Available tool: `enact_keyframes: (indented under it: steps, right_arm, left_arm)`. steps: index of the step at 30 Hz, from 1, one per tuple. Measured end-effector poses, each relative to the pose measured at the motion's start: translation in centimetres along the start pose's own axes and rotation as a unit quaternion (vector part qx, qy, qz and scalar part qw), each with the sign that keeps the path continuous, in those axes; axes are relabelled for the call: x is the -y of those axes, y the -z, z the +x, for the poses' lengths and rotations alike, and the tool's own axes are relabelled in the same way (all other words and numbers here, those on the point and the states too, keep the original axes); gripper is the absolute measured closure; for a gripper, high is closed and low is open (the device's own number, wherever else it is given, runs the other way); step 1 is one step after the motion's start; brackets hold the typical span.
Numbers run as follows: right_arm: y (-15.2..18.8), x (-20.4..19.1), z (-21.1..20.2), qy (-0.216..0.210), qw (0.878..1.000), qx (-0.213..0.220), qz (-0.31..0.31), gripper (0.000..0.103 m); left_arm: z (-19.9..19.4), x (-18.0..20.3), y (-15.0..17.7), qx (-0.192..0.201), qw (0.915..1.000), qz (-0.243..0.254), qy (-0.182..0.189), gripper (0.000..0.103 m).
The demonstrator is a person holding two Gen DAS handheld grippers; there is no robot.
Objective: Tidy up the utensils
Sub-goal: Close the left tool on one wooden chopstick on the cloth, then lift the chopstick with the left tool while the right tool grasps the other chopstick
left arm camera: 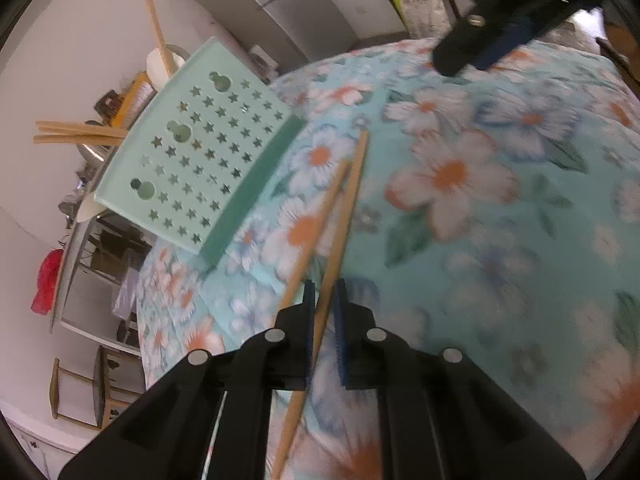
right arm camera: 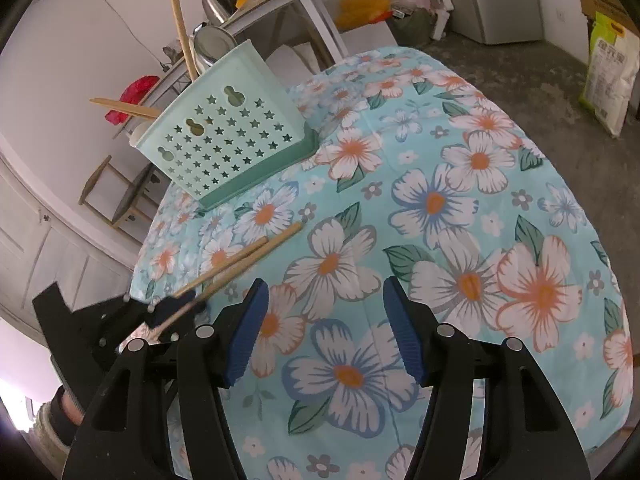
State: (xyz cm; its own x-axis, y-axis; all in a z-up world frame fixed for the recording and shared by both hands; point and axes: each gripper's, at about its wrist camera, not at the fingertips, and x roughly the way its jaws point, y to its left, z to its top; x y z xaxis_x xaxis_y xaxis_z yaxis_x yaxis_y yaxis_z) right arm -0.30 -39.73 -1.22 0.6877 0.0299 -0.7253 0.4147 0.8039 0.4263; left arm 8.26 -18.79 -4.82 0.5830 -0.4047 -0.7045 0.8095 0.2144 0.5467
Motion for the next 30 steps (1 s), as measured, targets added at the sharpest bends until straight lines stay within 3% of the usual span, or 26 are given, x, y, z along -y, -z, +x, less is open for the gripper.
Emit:
enact_keyframes:
  steps: [3, 8, 13, 17, 21, 26, 30]
  right_arm:
    - [-0.1, 0.0, -0.1, 0.000, 1.000, 0.001, -0.002, 0.046]
    - [0.0, 0.0, 0.0, -0.002, 1.000, -0.002, 0.000, 0.046]
    - [0.3, 0.0, 0.3, -0.006, 1.000, -0.007, 0.007, 0.046]
    - [0.4, 0.0, 0.2, -0.003, 1.000, -0.007, 0.008, 0.046]
    - [0.5, 0.2, 0.1, -0.002, 1.000, -0.005, 0.014, 0.046]
    - [0.6, 0.5, 0.0, -0.002, 1.000, -0.005, 0.016, 0.046]
    - [0.7, 0.7, 0.1, -0.003, 1.000, -0.006, 0.019, 0.046]
  left_arm:
    - [-1.4, 0.0, 0.8, -0.015, 0.9994, -0.006, 0.029, 0.095]
    - [-2.9, -0.9, 2.1, -0.041, 0.9918, -0.068, 0.100, 0.095]
    - [-2.9, -3.0, 1.6, -0.033, 0.9716, -0.160, 0.171, 0.085]
    - [-2.0, -3.5, -0.2, -0.021, 0.9642, -0.185, 0.189, 0.082]
    - [0.4, -3.5, -1.9, -0.033, 0.9576, -0.203, 0.202, 0.082]
    - [3.1, -3.5, -3.6, -0.052, 0.9527, -0.218, 0.206, 0.082]
    - [4.5, -3.0, -4.2, -0.058, 0.9543, -0.213, 0.201, 0.084]
